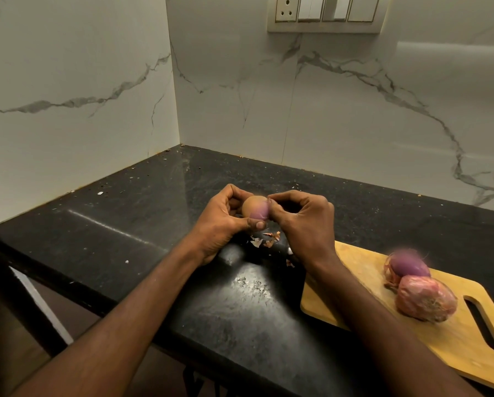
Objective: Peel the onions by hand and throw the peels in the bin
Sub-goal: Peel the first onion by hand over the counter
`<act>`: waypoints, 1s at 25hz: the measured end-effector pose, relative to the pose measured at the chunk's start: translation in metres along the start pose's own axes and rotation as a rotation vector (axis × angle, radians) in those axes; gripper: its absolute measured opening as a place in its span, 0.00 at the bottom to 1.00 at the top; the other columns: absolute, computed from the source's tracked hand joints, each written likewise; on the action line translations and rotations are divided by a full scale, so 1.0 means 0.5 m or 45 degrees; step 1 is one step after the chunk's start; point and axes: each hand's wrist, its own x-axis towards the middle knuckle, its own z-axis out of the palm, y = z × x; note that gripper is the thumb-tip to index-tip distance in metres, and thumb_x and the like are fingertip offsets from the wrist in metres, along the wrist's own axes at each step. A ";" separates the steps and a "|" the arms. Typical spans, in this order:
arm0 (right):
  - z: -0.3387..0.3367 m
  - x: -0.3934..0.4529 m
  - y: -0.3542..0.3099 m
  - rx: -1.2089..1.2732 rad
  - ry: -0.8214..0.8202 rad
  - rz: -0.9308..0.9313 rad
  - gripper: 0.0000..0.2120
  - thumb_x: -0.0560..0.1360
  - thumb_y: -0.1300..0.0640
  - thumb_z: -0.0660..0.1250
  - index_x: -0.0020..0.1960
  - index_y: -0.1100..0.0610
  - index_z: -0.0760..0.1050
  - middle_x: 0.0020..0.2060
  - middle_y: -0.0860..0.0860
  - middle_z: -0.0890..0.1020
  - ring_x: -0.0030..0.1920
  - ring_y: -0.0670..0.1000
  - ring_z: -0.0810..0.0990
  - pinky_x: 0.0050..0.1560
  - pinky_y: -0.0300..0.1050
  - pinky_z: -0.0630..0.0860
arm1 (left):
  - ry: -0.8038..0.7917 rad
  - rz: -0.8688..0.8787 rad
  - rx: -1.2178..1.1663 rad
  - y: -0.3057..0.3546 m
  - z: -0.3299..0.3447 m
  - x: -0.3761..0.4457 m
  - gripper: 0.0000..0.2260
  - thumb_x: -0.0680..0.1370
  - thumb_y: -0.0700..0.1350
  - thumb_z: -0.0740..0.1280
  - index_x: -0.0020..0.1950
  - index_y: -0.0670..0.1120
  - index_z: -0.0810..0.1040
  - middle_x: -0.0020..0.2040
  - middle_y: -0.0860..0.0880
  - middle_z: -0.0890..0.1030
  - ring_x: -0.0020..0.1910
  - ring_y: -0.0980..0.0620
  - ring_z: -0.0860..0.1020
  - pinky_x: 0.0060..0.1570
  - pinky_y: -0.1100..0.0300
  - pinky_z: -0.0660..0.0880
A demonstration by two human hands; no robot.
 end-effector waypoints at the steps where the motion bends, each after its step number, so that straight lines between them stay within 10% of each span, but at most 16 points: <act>1: 0.001 0.001 0.001 0.004 0.014 0.006 0.06 0.75 0.59 0.77 0.52 0.56 0.87 0.44 0.47 0.88 0.43 0.41 0.86 0.45 0.38 0.84 | -0.011 0.002 -0.002 0.000 -0.001 0.000 0.26 0.68 0.30 0.79 0.63 0.36 0.74 0.55 0.39 0.84 0.51 0.47 0.85 0.50 0.55 0.83; 10: -0.004 0.012 0.008 0.534 -0.028 0.421 0.08 0.78 0.59 0.73 0.55 0.60 0.85 0.45 0.55 0.88 0.45 0.53 0.89 0.46 0.46 0.85 | 0.030 0.012 -0.088 -0.007 -0.003 0.009 0.26 0.69 0.28 0.77 0.64 0.36 0.72 0.55 0.43 0.85 0.54 0.48 0.84 0.51 0.57 0.83; 25: 0.011 0.002 0.004 -0.087 0.049 -0.003 0.04 0.75 0.60 0.76 0.50 0.57 0.86 0.42 0.48 0.86 0.41 0.43 0.84 0.43 0.37 0.83 | -0.008 0.053 -0.033 0.000 0.000 -0.003 0.28 0.63 0.34 0.81 0.60 0.40 0.75 0.56 0.41 0.85 0.56 0.43 0.85 0.53 0.51 0.84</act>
